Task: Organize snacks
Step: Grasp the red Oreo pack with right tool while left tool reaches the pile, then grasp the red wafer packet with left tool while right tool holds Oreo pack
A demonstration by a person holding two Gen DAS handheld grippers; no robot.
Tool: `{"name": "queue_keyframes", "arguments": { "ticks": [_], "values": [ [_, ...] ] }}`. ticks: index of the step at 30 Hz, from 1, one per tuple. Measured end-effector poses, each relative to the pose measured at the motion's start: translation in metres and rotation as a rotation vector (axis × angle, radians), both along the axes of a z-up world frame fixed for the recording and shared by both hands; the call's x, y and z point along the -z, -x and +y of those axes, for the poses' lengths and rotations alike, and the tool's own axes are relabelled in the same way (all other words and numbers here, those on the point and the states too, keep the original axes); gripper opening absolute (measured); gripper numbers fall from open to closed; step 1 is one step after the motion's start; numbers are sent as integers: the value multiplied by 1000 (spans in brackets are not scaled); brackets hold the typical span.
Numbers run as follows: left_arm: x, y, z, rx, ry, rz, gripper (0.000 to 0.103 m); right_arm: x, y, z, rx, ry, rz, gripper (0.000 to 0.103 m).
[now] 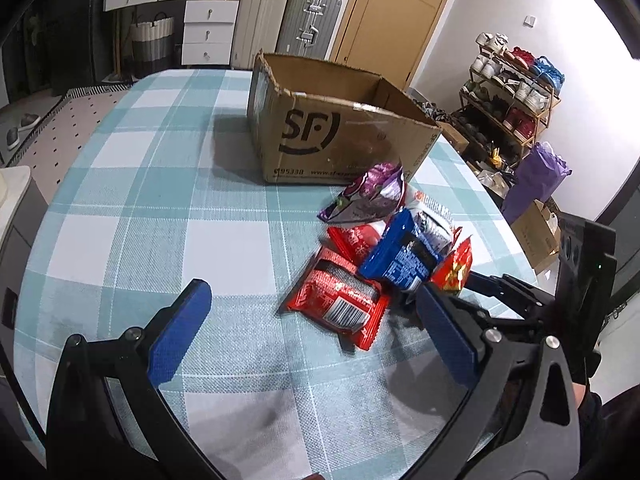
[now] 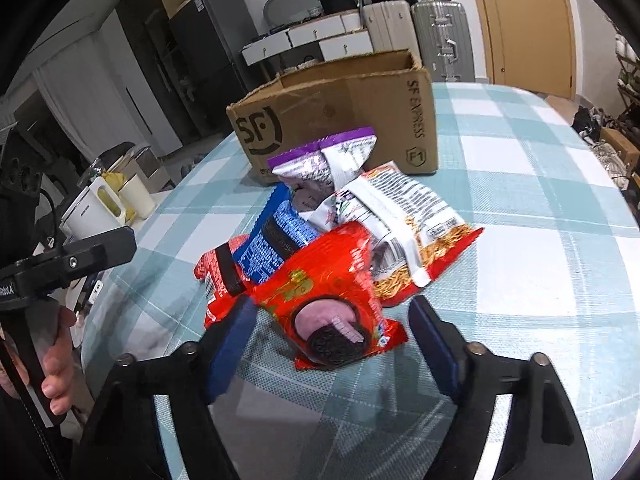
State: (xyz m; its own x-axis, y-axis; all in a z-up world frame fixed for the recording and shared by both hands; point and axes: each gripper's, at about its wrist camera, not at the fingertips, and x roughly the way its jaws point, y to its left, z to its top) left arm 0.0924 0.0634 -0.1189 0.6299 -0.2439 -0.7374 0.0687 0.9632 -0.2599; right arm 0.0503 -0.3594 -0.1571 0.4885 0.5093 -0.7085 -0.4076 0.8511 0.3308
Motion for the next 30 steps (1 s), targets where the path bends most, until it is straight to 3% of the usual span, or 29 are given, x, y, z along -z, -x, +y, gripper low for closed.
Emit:
{"name": "queue_keyframes", "arguments": {
  "ticks": [1,4,20,30],
  "values": [
    [2,1,0,-1,0,3,102,1,-1,0,-5,-6,7,53],
    [8,0,1,-2,9,18,102,4,-3,-2,-15,-34,22,46],
    [25,-8,-8,26,-10,69,102,-10,12,-21,24,-108,-3,45],
    [47,-25,-32,85,-101,136,102,-16,21,-37,47,-160,-22,45]
  ]
}}
